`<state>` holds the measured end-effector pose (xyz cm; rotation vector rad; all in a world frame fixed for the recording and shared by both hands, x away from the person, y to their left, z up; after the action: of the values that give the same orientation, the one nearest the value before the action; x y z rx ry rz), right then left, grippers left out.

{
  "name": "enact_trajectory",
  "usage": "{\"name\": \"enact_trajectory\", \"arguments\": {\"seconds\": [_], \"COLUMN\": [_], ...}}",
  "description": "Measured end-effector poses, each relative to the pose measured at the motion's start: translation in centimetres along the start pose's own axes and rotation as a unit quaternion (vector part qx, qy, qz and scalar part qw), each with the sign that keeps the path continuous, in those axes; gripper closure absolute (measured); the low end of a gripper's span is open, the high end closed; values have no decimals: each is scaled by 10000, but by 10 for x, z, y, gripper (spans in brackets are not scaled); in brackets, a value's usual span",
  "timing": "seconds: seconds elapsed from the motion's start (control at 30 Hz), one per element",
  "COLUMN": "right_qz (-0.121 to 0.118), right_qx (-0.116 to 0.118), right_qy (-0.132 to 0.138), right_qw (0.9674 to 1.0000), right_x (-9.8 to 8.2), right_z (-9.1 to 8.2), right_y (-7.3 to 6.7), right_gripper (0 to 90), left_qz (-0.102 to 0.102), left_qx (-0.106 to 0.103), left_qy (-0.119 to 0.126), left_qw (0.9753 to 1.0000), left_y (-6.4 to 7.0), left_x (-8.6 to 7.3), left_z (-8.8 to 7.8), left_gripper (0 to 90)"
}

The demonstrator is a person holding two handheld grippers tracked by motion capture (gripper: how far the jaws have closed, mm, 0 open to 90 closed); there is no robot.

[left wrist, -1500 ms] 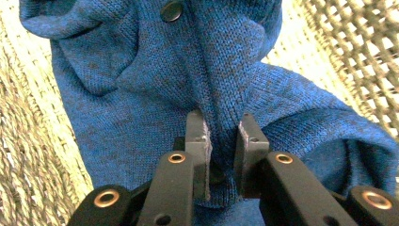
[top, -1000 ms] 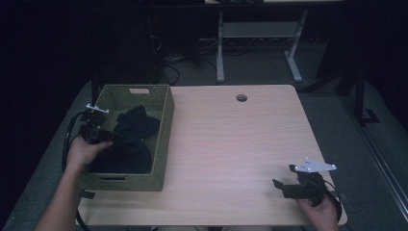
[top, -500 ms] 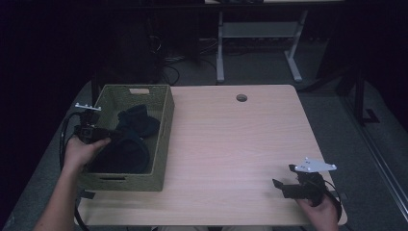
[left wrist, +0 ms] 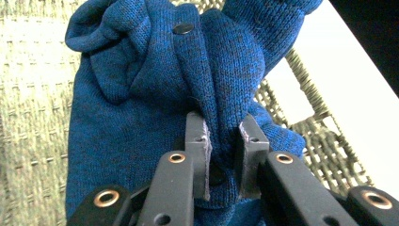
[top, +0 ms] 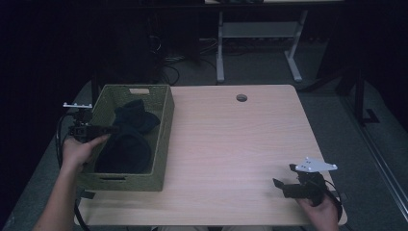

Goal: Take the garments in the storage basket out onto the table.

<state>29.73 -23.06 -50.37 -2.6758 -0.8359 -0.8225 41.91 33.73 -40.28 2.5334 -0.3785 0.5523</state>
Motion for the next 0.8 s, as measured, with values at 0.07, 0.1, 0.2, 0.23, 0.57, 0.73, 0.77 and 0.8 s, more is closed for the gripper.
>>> {"name": "enact_trajectory", "arguments": {"seconds": [0.07, 0.1, 0.2, 0.23, 0.57, 0.73, 0.77, 0.8], "right_qz": [8, 8, 11, 12, 31, 45, 53, 53], "right_qx": [5, 4, 3, 2, -19, -31, -31, -30], "right_qy": [-5, -4, -5, -5, 23, 51, 52, 56], "right_qw": [10000, 10000, 10000, 10000, 10000, 10000, 10000, 10000], "right_x": [0, 0, 0, 0, 1, 1, 1, 1], "right_z": [0, 0, 0, 0, -1, -3, -3, -3], "right_y": [0, 0, 0, 0, 1, 2, 2, 2], "right_gripper": [159, 159, 159, 159, 159, 158, 159, 159], "left_qz": [-84, -102, -165, -178, -384, -377, -367, -367], "left_qx": [-178, -220, -329, -366, -899, -1049, -1090, -1090], "left_qy": [182, 230, 386, 440, 1092, 1282, 1295, 1295], "left_qw": [9996, 9994, 9986, 9982, 9892, 9855, 9849, 9849], "left_y": [1, 1, 2, 3, 8, 10, 11, 11], "left_x": [1, 2, 3, 4, 10, 9, 9, 9], "left_z": [-2, -2, -4, -4, -16, -16, -16, -16], "left_gripper": [785, 786, 785, 785, 785, 785, 785, 785]}}
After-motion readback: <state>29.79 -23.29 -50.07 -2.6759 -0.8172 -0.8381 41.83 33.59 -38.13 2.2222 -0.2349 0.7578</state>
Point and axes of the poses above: each handheld gripper's, and its own axes: z roughly forward along the jaws, x roughly out of its top, y roughly to its right, the point moved 8 cm from there along z, roughly forward along the jaws, and after that the axes turned 15 degrees about -y, right-handed, at the moved point
